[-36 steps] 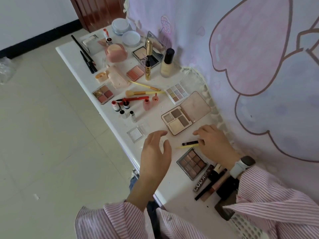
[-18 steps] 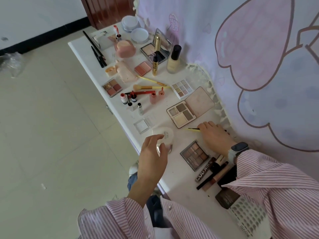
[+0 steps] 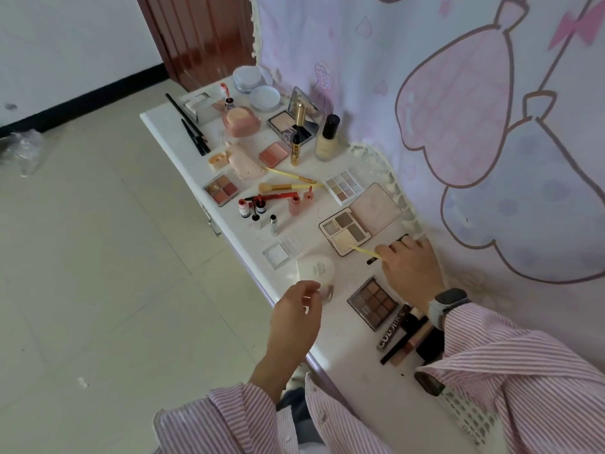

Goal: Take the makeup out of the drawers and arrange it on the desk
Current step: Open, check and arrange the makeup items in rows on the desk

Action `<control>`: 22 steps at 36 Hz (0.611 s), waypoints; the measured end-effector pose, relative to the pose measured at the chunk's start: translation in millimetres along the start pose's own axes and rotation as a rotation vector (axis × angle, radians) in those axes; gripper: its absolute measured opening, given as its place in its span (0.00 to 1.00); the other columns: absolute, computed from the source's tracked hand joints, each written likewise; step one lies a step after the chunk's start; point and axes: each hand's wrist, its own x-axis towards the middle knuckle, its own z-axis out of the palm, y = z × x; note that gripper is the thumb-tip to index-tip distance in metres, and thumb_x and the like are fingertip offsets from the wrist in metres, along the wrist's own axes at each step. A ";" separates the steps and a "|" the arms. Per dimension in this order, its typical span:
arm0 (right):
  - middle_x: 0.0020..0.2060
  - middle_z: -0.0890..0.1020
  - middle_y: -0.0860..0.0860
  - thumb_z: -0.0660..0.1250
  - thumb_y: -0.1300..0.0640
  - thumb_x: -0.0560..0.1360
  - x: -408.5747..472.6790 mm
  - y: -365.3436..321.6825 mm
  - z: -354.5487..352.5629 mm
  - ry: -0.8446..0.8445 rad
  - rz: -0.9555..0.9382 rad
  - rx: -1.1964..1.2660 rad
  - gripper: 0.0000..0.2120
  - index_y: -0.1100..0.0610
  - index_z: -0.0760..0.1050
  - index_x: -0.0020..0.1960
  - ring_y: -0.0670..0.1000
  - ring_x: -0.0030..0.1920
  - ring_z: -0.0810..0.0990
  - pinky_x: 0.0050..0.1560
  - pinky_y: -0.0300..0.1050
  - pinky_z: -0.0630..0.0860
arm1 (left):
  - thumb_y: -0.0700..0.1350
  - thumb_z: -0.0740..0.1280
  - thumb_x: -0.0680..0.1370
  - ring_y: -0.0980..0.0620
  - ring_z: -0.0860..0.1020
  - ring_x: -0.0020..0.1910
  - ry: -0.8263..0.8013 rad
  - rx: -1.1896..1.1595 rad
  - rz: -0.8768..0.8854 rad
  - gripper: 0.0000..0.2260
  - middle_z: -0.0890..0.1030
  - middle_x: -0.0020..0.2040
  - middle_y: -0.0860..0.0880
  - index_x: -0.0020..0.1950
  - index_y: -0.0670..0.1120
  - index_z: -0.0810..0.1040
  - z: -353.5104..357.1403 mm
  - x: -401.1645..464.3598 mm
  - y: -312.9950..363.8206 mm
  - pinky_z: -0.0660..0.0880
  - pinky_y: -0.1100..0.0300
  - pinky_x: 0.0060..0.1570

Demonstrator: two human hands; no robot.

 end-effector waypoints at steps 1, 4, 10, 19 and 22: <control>0.25 0.78 0.51 0.75 0.63 0.59 1.0 -2.4 -0.9 -0.060 0.024 -0.039 0.10 0.55 0.77 0.37 0.55 0.31 0.76 0.35 0.48 0.71 | 0.40 0.60 0.78 0.59 0.77 0.44 -0.007 0.001 0.003 0.09 0.80 0.47 0.54 0.55 0.47 0.78 -0.8 -0.9 -2.8 0.72 0.68 0.45; 0.36 0.82 0.52 0.66 0.61 0.70 3.6 -10.3 0.6 -0.257 0.092 -0.067 0.06 0.55 0.75 0.46 0.56 0.43 0.78 0.46 0.49 0.70 | 0.40 0.61 0.78 0.61 0.77 0.44 -0.027 0.000 0.012 0.09 0.80 0.45 0.55 0.55 0.47 0.78 -5.3 -4.2 -10.2 0.70 0.74 0.41; 0.57 0.75 0.52 0.59 0.55 0.73 5.5 -23.1 2.7 -0.493 0.315 0.066 0.15 0.54 0.67 0.60 0.55 0.59 0.70 0.54 0.51 0.65 | 0.40 0.60 0.78 0.62 0.76 0.44 -0.064 -0.028 0.009 0.10 0.79 0.43 0.56 0.56 0.47 0.78 -16.1 -8.9 -20.4 0.69 0.77 0.40; 0.52 0.78 0.57 0.60 0.62 0.75 -16.6 -15.7 -28.5 -0.136 0.469 0.271 0.15 0.55 0.70 0.61 0.58 0.51 0.76 0.47 0.49 0.73 | 0.40 0.60 0.79 0.64 0.75 0.42 -0.101 -0.015 0.064 0.09 0.79 0.45 0.56 0.56 0.47 0.77 -29.1 -10.6 -23.6 0.68 0.78 0.40; 0.40 0.80 0.55 0.60 0.58 0.78 -26.2 -23.3 -44.7 0.087 0.540 0.603 0.07 0.58 0.75 0.53 0.53 0.41 0.78 0.40 0.44 0.73 | 0.41 0.61 0.79 0.63 0.75 0.43 -0.112 -0.025 0.093 0.10 0.79 0.51 0.53 0.58 0.47 0.76 -33.8 -12.5 -18.2 0.70 0.76 0.41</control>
